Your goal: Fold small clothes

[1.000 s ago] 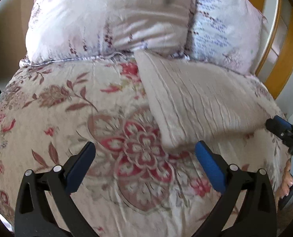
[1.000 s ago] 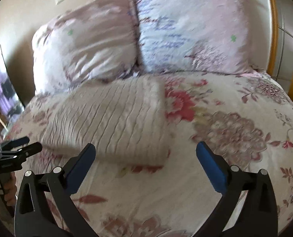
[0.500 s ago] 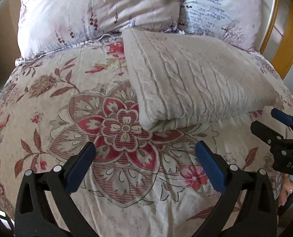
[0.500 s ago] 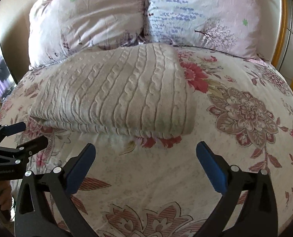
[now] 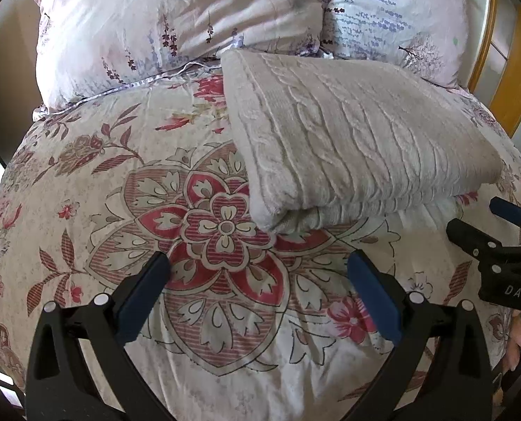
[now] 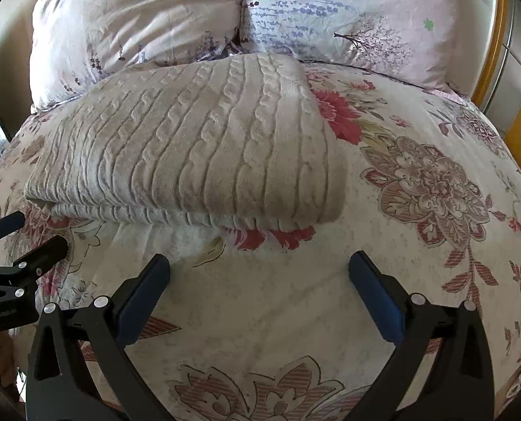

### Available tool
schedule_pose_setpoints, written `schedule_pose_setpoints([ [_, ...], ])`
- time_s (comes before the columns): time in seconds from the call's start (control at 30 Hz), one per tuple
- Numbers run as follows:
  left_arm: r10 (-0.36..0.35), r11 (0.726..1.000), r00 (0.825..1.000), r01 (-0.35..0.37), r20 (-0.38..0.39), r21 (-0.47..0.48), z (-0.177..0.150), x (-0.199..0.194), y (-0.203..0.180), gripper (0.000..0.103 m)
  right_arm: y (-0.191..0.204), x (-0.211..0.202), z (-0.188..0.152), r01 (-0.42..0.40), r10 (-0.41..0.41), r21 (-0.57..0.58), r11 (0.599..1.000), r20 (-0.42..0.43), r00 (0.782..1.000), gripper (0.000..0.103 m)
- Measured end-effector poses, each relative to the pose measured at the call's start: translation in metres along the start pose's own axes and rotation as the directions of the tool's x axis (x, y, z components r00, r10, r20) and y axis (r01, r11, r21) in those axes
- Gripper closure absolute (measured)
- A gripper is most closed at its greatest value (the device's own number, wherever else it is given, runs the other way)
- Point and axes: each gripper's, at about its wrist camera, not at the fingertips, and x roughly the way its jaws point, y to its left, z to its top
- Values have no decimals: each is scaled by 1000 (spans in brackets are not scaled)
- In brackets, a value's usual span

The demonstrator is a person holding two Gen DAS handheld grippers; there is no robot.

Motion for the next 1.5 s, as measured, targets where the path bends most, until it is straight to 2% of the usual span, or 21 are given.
schedule_pose_setpoints([
  [1.5, 0, 1000, 1000, 0, 1, 0, 0, 2, 0, 2, 0, -2, -2, 0, 0, -1, 1000, 12, 1000, 1],
])
